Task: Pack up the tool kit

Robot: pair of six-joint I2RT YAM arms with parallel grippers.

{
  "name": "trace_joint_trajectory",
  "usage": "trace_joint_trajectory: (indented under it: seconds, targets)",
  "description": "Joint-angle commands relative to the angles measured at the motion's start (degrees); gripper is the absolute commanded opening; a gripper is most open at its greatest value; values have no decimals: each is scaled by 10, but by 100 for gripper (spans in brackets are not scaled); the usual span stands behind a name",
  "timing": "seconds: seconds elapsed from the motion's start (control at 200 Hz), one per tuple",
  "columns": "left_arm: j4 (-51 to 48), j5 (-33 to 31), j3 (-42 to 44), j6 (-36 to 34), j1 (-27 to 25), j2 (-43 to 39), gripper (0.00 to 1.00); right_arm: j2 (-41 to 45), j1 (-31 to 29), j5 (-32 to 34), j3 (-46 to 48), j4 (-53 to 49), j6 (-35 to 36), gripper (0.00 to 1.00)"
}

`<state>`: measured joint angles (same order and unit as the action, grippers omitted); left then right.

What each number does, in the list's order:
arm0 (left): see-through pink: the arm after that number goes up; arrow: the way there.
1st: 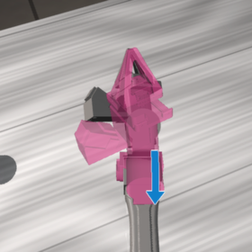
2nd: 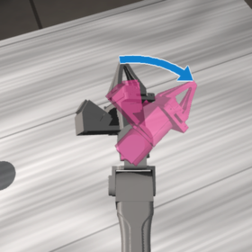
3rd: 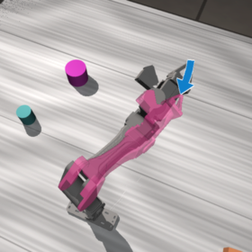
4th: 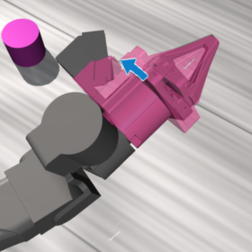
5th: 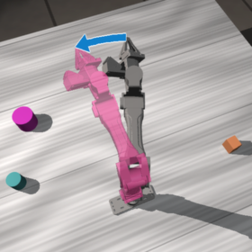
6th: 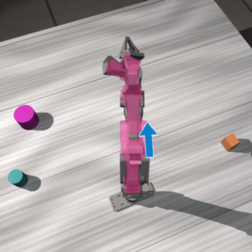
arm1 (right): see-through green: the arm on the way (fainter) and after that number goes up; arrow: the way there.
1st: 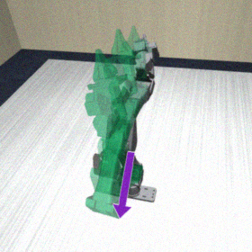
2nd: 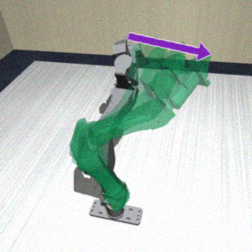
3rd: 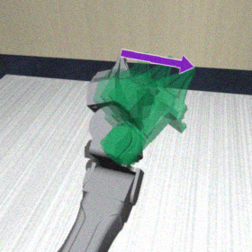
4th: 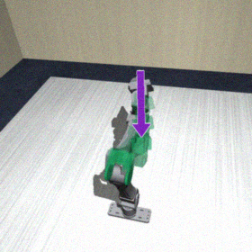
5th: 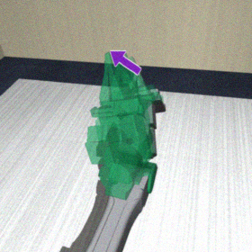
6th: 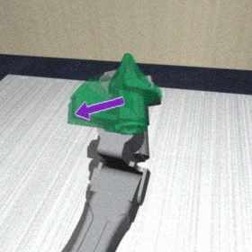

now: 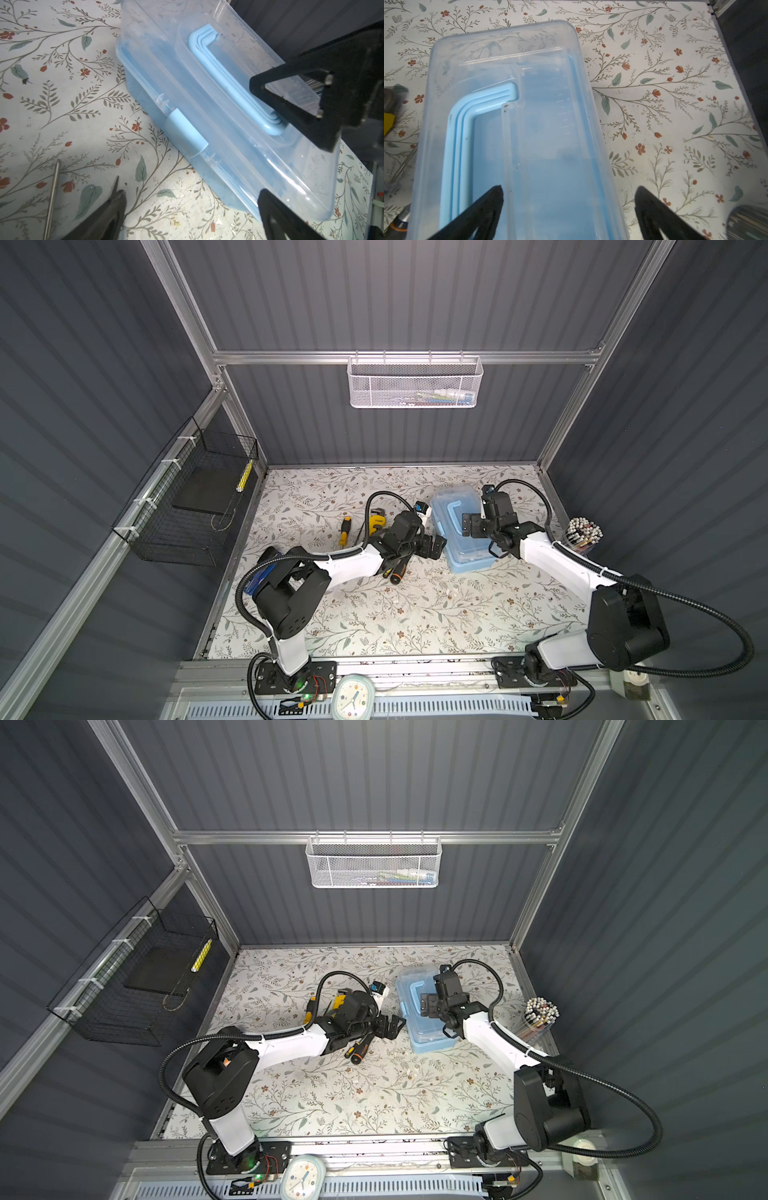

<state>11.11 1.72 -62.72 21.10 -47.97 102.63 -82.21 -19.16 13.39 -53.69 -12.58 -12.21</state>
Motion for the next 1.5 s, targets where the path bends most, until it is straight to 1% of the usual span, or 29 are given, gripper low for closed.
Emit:
trace_joint_trajectory:
  seconds: [0.0,0.13,0.24,0.28,0.445,0.66,0.73,0.755,0.8,0.85,0.915,0.935,0.96,1.04,1.13,1.261,1.391,1.496]
  targets:
    - [-32,-4,-20,-25,-2,10,100,-11,0,-13,-14,-34,-7,97]
    - [-42,2,-31,-33,-3,27,100,-18,0,-35,-13,-58,-26,91]
    - [-43,15,-42,-35,-2,37,100,-7,0,-35,18,-66,-45,84]
    - [-38,28,-44,-34,-3,40,100,2,0,-37,36,-66,-57,82]
    - [-15,74,-55,-39,-2,49,100,39,0,-49,89,-63,-82,78]
    - [23,142,-44,-26,6,43,100,64,0,-36,98,-76,-80,80]
    - [49,167,-30,2,20,38,100,62,3,-46,98,-69,-78,81]
    - [64,195,-24,16,27,37,100,60,6,-54,98,-65,-78,83]
    - [87,212,-13,35,37,36,100,54,10,-63,94,-63,-79,84]
    - [91,214,-8,44,46,35,100,49,13,-69,88,-62,-79,84]
    - [72,211,-9,46,53,30,100,42,13,-68,78,-65,-77,87]
    - [68,209,-9,48,53,28,100,40,13,-67,74,-66,-75,91]
    - [65,206,-9,50,54,25,100,39,14,-67,71,-67,-72,94]
    - [62,204,-12,65,54,21,100,34,19,-69,61,-69,-65,95]
    - [72,220,-20,95,55,26,100,31,32,-80,57,-64,-58,95]
    - [120,241,-19,142,55,43,92,28,49,-119,56,-55,-40,95]
    - [170,264,-19,193,53,68,77,22,53,-138,58,-54,-23,94]
    - [187,256,-16,221,50,82,73,20,57,-156,64,-52,-22,92]
